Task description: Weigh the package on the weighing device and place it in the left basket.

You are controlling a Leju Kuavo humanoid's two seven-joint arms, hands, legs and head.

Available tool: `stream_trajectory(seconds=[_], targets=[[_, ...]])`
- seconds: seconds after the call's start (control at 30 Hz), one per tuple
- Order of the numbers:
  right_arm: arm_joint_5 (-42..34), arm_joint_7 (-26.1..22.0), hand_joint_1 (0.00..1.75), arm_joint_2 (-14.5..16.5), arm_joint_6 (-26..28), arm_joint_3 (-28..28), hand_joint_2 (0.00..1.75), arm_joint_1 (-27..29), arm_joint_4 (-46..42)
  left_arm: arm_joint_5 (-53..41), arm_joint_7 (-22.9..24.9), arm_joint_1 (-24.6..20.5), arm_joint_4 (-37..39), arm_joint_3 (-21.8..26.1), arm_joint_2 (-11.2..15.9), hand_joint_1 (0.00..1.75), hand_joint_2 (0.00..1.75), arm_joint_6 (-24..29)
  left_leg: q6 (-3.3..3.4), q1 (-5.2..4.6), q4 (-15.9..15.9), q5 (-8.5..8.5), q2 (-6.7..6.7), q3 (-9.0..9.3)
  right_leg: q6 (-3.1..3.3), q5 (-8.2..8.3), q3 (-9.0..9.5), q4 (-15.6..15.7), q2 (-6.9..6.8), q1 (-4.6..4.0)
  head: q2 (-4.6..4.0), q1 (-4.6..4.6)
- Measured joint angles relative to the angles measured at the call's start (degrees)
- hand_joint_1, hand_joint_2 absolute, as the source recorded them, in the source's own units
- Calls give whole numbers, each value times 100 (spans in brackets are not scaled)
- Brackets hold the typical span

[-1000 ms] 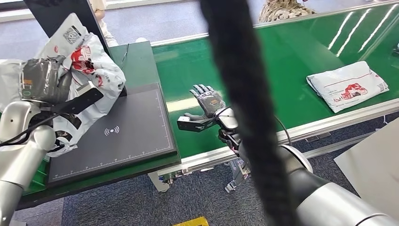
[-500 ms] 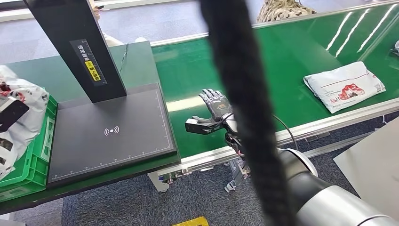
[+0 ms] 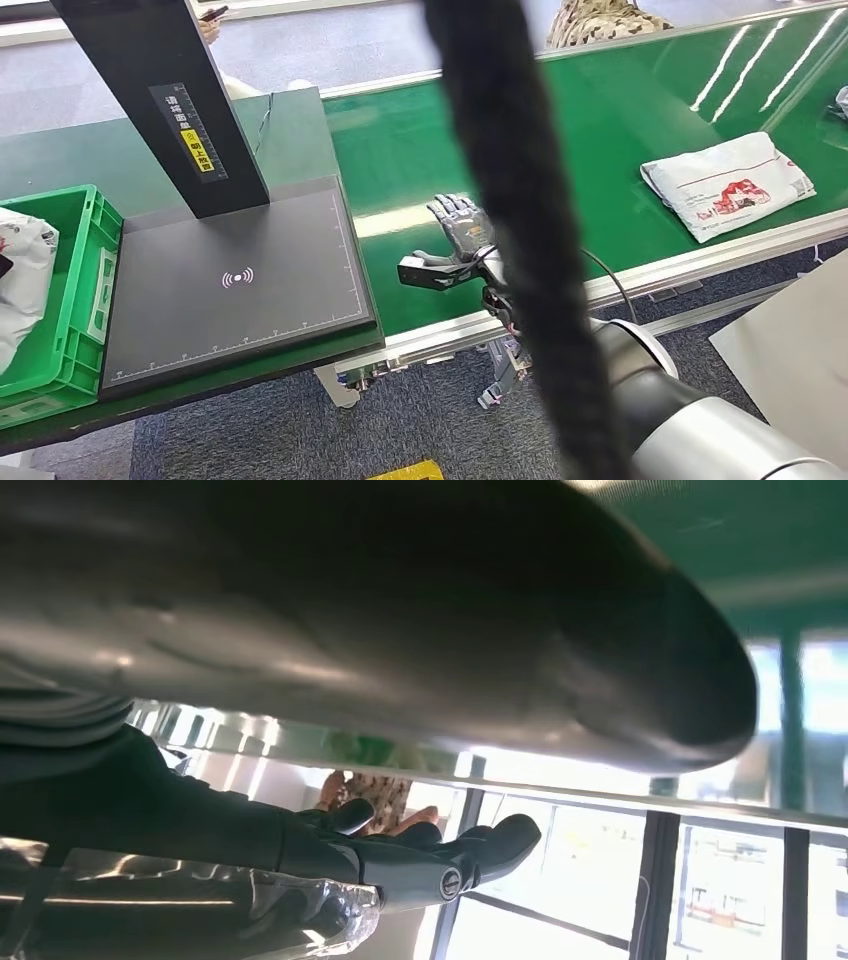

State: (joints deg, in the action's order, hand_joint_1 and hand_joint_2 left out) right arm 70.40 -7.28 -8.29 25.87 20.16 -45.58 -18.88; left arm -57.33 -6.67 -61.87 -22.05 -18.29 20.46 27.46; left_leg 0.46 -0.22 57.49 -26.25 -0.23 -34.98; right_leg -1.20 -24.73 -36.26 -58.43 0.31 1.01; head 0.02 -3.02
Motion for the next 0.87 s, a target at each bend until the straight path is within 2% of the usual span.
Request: stream_trajectory(seconds=[0.63, 0.87], targets=[[90, 34, 0, -37, 23, -40, 0, 128, -48, -329, 66, 26, -1, -2, -203, 0, 0, -77, 0, 0, 1, 0, 0, 0, 0, 0, 0, 0, 1, 0, 0, 0], [113, -6, 0, -15, 62, -51, 0, 125, -49, -271, -252, 91, -63, 36, -371, 0, 0, -33, 0, 0, 2, 0, -7, 0, 0, 0, 1, 1, -5, 1, 0, 0]])
